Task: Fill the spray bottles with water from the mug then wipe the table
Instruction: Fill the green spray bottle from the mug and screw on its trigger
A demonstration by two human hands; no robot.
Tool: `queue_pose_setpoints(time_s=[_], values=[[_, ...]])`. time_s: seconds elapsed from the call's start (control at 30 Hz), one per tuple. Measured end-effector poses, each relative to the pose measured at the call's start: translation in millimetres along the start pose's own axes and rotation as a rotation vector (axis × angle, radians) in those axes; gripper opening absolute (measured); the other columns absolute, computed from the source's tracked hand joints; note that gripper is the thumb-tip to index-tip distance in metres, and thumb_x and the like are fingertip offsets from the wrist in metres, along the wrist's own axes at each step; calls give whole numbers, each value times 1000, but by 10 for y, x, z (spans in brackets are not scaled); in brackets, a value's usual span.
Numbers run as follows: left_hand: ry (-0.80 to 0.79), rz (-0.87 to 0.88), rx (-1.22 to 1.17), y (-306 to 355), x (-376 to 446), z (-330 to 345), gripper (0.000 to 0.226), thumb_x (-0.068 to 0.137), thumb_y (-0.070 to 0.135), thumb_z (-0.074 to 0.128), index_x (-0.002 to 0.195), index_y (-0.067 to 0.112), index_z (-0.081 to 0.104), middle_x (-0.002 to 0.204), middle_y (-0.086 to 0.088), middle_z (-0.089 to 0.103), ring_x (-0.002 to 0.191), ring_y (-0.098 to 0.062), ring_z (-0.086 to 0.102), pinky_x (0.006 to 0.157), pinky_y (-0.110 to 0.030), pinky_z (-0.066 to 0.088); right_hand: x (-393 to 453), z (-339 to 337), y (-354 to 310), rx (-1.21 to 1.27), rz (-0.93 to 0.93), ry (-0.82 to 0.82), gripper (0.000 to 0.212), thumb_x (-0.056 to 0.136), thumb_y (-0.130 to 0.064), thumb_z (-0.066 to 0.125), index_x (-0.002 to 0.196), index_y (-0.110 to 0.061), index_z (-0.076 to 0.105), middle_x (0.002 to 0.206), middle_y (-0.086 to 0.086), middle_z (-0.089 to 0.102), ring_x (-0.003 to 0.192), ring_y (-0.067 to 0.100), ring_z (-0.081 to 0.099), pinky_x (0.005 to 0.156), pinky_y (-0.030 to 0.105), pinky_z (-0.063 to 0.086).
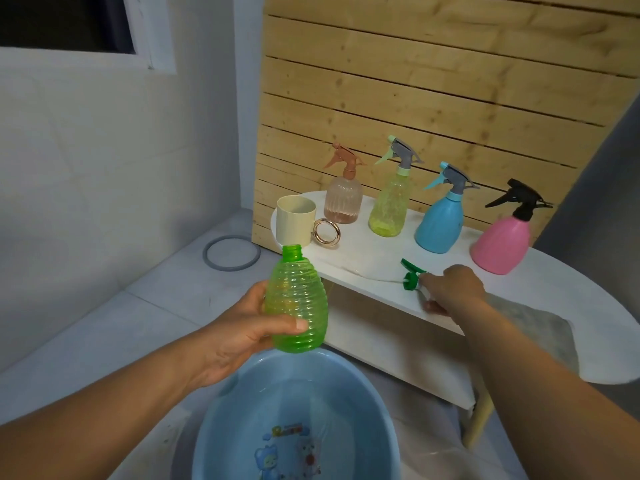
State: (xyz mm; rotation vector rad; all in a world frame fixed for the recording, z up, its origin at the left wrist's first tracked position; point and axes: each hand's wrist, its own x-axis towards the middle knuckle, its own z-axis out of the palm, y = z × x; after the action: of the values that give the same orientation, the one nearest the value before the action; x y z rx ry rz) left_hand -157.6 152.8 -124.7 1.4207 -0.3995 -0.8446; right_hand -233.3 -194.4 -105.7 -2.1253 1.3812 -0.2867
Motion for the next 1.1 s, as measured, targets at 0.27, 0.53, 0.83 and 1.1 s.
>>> queue_pose_setpoints(time_s=[0.27,0.53,0.83,1.1], values=[[109,38,83,-10,82,36,80,65,10,94,132,31,56,114,0,76,105,-16,74,83,-27,60,-205,133,-500,140,-310,85,32,98,-41,58,121,-20,67,116,5,68,100,27,64,84,38,50],[126,72,133,-71,226,11,77,72,17,94,133,37,51,117,9,74,102,-3,72,78,-18,58,-166,495,-1466,309,-448,-318,36,99,-38,61,107,-4,70,85,8,60,72,26,58,55,31,35],[124,52,207,-165,309,-72,83,74,3,90,137,36,47,120,6,69,106,-8,70,82,-21,59,-90,928,-1637,265,-395,-546,30,105,-34,45,83,-15,52,73,9,51,52,17,37,46,24,26],[140,75,262,-233,126,-106,82,69,6,95,130,36,48,122,5,68,105,-4,69,83,-20,58,-619,437,-1523,459,-444,-611,35,105,-37,42,75,-19,46,65,0,42,45,10,25,42,22,21]])
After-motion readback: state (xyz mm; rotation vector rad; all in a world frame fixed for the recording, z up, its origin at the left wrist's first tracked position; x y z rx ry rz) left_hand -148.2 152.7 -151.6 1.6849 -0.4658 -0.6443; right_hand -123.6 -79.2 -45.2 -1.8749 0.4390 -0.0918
